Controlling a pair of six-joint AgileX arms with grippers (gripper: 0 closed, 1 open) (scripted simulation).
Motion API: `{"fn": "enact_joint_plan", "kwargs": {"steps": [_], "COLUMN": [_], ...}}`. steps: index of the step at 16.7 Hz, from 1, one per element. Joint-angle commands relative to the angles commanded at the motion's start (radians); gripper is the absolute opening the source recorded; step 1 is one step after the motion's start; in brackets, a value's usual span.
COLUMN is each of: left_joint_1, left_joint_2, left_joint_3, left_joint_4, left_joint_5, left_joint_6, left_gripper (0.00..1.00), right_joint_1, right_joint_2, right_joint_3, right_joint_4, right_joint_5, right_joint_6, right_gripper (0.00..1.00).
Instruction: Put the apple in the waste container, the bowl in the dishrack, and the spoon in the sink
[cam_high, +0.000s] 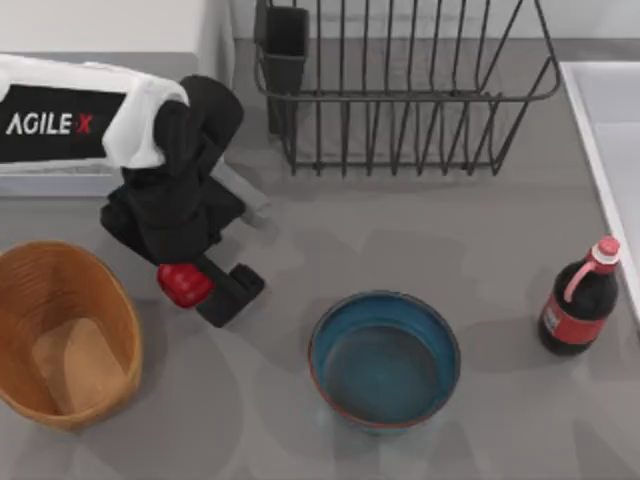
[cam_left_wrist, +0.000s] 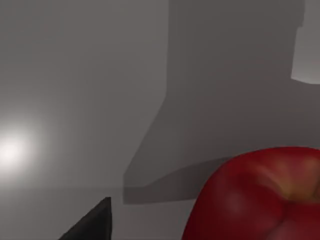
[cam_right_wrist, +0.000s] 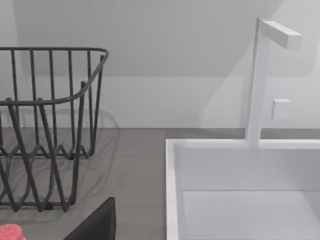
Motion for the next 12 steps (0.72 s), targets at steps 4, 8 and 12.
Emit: {"fn": "enact_joint_plan", "kwargs": {"steps": [4, 8, 12], "left_joint_1": [0.000, 0.000, 0.000], "left_joint_2": [0.000, 0.000, 0.000], "left_joint_3": [0.000, 0.000, 0.000], "left_joint_4": [0.000, 0.000, 0.000], "left_joint_5": [0.000, 0.000, 0.000], "left_joint_6": [0.000, 0.000, 0.000], "left_gripper": [0.70, 0.40, 0.10], "right_joint_1": [0.000, 0.000, 0.000], "right_joint_2": [0.000, 0.000, 0.000], "right_joint_3": [0.000, 0.000, 0.000], "right_joint_4": [0.000, 0.000, 0.000], "right_joint_5": [0.000, 0.000, 0.000], "right_joint_6": [0.000, 0.000, 0.000], "right_gripper": [1.00, 1.00, 1.00]}}
